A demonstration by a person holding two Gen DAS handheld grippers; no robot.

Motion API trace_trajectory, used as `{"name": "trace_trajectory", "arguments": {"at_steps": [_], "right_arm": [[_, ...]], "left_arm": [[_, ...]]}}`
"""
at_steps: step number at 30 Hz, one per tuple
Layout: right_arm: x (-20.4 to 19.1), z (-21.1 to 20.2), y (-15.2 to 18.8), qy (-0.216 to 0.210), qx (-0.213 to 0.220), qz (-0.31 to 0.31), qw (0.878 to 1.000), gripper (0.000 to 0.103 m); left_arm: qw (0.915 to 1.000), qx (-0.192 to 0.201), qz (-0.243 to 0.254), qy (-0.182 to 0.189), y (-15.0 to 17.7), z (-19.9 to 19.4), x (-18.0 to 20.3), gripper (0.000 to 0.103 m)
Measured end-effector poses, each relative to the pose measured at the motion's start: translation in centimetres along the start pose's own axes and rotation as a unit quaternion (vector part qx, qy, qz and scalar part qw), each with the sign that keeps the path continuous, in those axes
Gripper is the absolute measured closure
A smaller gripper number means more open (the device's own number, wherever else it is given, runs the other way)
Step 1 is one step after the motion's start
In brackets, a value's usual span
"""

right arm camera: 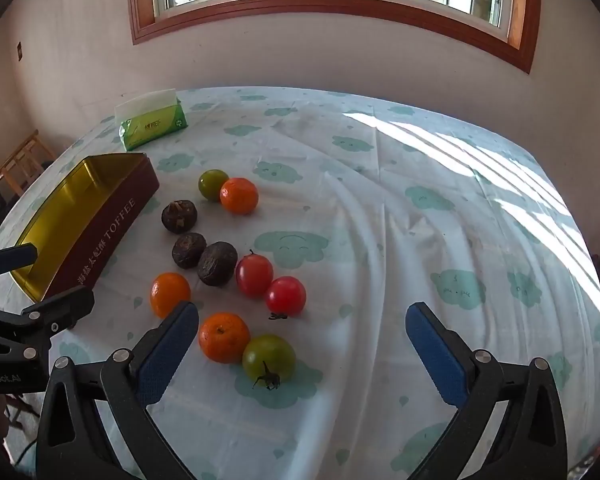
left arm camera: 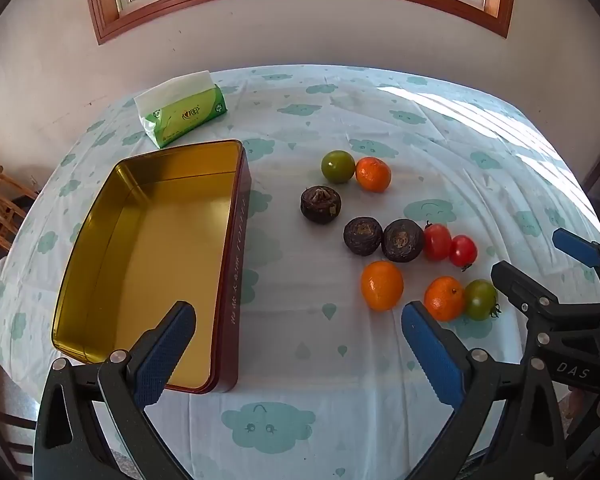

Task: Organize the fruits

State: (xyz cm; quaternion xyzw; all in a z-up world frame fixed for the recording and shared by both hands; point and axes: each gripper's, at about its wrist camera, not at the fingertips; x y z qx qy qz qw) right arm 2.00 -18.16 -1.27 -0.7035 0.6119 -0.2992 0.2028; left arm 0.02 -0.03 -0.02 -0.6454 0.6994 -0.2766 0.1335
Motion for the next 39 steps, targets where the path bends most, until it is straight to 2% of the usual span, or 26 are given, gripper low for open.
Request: {"name": "trace_trajectory", "arguments": {"at_steps": [7, 26, 39], "right_arm": [[0.8, 0.1, 0.5, -0.014, -0.005, 0.014, 1.0, 0.0], [0.4, 0.2, 1.6, -0.002, -0.009, 0.011, 1.0, 0.0], [0.2, 0.3, 1.7, -0.005, -0.017, 0.007, 1.0, 0.0]], "left_arm": [[1.0, 0.003, 0.004, -0.007, 0.2, -0.1, 0.2, 0.001], [0.9999, -0.002, -0.009, -0.006, 0.7, -0.2, 0.2, 0.001], [0.9999, 0.0, 0.009, -0.007, 1.4, 0.2, 0.8, 0.001]]}}
Point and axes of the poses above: each gripper's, at about its wrist camera, not at the fingertips, and z roughly the way its jaws point, x to its right, y to its underside, and after that the axes turned 13 degrees about y, right-handed
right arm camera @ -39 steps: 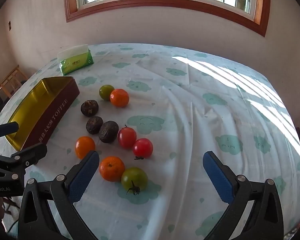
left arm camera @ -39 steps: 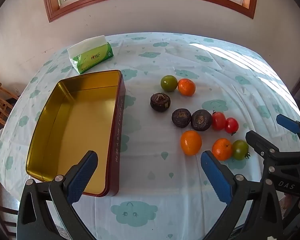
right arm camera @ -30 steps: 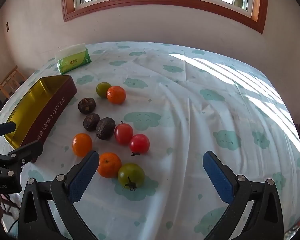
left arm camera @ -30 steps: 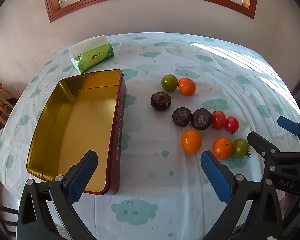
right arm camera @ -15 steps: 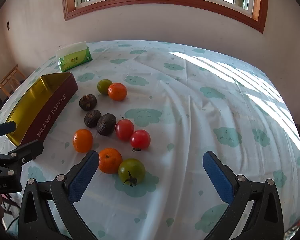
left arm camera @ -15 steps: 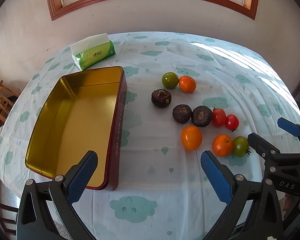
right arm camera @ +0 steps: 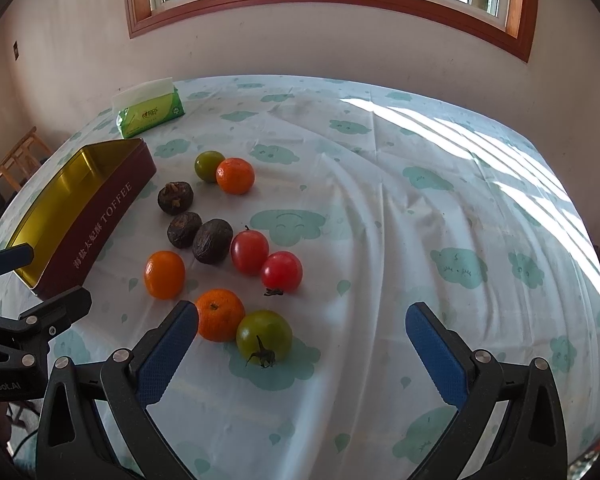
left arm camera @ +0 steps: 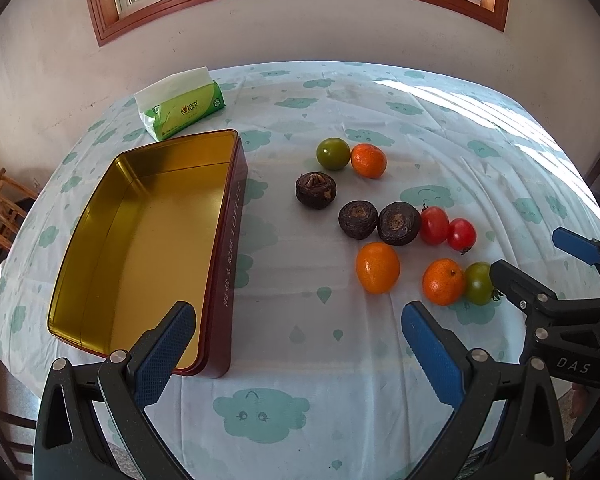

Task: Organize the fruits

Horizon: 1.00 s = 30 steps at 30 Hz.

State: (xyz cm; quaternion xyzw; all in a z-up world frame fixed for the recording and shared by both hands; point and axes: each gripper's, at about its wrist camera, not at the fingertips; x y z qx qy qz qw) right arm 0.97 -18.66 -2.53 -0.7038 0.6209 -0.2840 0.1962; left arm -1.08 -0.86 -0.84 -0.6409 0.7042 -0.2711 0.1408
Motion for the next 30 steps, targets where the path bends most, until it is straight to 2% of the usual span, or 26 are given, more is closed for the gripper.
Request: {"name": "trace_trajectory", "arguments": {"at_steps": [16, 25, 30], "right_arm": [[0.0, 0.27, 0.43, -0.001, -0.005, 0.001, 1.0, 0.0], [0.09, 0.4, 0.74, -0.003, -0.006, 0.003, 1.0, 0.0], [0.12, 0.4, 0.78, -0.004, -0.006, 0.003, 1.0, 0.0]], "left_arm": [[0.9999, -0.005, -0.002, 0.015, 0.4, 0.34, 0.05, 0.001], [0.9998, -0.005, -0.013, 0.016, 0.59, 0.59, -0.12, 0.007], [0.9999, -0.003, 0.002, 0.015, 0.66, 0.54, 0.28, 0.007]]}}
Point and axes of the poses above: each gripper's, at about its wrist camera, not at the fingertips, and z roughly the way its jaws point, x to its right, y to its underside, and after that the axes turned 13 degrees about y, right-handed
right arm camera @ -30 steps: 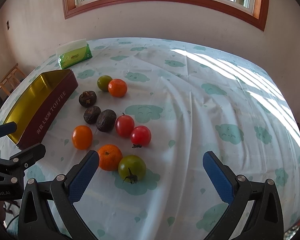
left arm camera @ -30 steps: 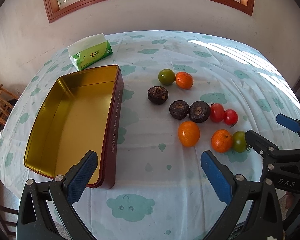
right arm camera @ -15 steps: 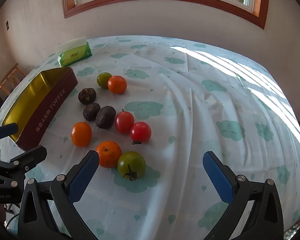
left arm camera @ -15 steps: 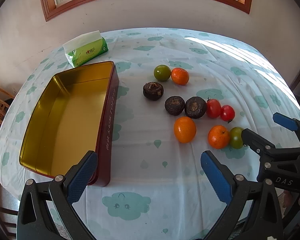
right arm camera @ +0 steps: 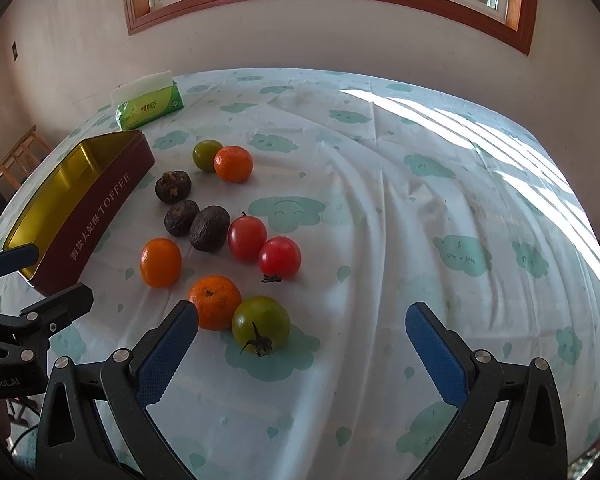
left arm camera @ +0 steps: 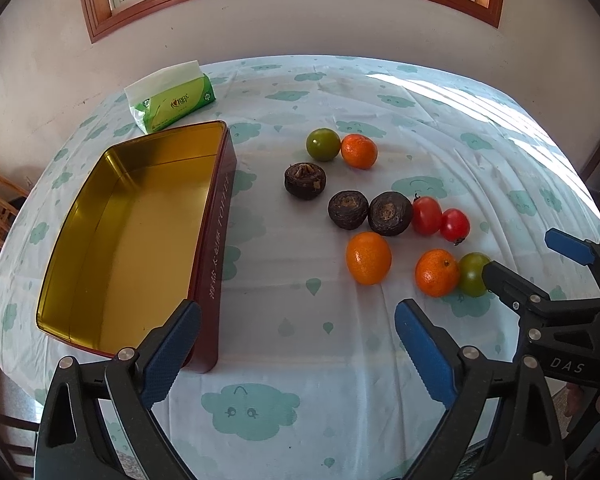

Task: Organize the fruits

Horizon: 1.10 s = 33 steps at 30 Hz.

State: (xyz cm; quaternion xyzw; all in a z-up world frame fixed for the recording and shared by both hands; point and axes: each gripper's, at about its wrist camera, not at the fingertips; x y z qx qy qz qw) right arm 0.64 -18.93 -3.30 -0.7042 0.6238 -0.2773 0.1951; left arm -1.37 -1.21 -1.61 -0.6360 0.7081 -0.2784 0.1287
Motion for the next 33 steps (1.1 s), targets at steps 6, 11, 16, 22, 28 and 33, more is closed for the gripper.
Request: {"name": "trace_trajectory", "arguments": {"at_steps": [6, 11, 16, 22, 28, 33], "right_arm": [[0.0, 0.1, 0.3, 0.0, -0.001, 0.002, 1.0, 0.0], [0.1, 0.1, 0.5, -0.002, -0.001, 0.001, 1.0, 0.0], [0.1, 0.1, 0.7, -0.003, 0.0, 0.001, 1.0, 0.0], [-0.2, -0.1, 1.0, -0.004, 0.001, -0.005, 1.0, 0.0], [-0.5, -0.4, 1.0, -0.003, 0.003, -0.014, 1.0, 0.0], [-0.4, -0.5, 1.0, -0.008, 0.006, -0.016, 1.0, 0.0]], "left_arm": [[0.9999, 0.01, 0.012, -0.003, 0.0, -0.2, 0.4, 0.008], [0.9998, 0.012, 0.013, -0.004, 0.1, -0.2, 0.4, 0.008], [0.9998, 0.011, 0.014, -0.002, 0.0, 0.0, 0.4, 0.008], [1.0, 0.005, 0.007, 0.004, 0.2, 0.2, 0.3, 0.008], [1.0, 0.005, 0.005, -0.004, 0.3, 0.0, 0.3, 0.008], [1.0, 0.003, 0.004, -0.001, 0.3, 0.0, 0.2, 0.008]]}}
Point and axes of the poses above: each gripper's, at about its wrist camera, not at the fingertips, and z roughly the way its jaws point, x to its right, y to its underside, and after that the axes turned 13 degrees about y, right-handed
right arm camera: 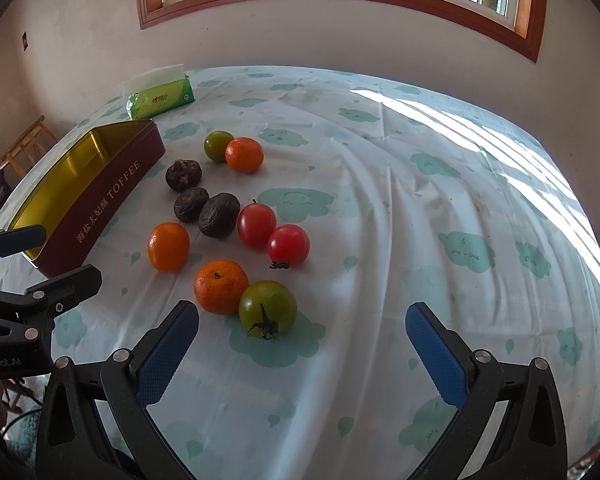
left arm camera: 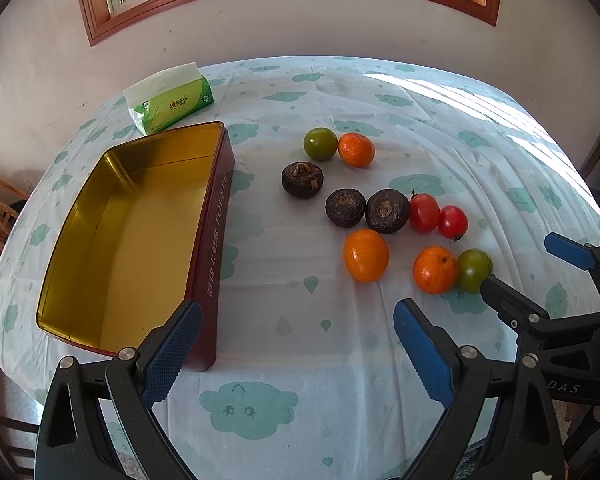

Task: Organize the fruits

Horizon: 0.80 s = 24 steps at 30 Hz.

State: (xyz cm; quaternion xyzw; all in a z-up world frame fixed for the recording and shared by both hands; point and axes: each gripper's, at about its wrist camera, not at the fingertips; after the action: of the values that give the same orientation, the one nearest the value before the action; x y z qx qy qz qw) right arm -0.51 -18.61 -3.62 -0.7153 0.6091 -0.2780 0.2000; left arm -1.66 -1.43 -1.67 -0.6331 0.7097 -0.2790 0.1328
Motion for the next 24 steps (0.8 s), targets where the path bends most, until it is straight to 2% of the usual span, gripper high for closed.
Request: {"name": "trace_trajectory", "arguments": {"at_steps": [5, 11, 13, 19, 24], "right_arm": [[0.0, -0.1, 0.3, -0.003, 0.002, -0.008, 1.0, 0.004], [-0.3, 0.7, 0.6, -0.016, -0.009, -0.016, 1.0, 0.024], [-0.6, 1.0, 0.7, -0.019, -0.011, -0.019, 1.0, 0.034], [-1.1, 2.2, 0.9, -0.03, -0.023, -0.024, 0.999, 0.046], [-1.3, 2.7, 0.8, -0.033, -0.024, -0.025, 0.999, 0.052]], "left_arm": [[1.0, 0.0, 0.0, 0.003, 0.0, -0.1, -0.2, 0.008], [1.0, 0.0, 0.002, 0.008, 0.0, -0.1, -0.1, 0.008], [1.0, -0.001, 0.004, 0.007, -0.1, 0.0, -0.1, 0.008], [0.9999, -0.005, 0.008, 0.009, -0.4, 0.5, 0.2, 0.011], [0.9999, -0.005, 0.011, 0.01, -0.6, 0.8, 0.2, 0.011]]}}
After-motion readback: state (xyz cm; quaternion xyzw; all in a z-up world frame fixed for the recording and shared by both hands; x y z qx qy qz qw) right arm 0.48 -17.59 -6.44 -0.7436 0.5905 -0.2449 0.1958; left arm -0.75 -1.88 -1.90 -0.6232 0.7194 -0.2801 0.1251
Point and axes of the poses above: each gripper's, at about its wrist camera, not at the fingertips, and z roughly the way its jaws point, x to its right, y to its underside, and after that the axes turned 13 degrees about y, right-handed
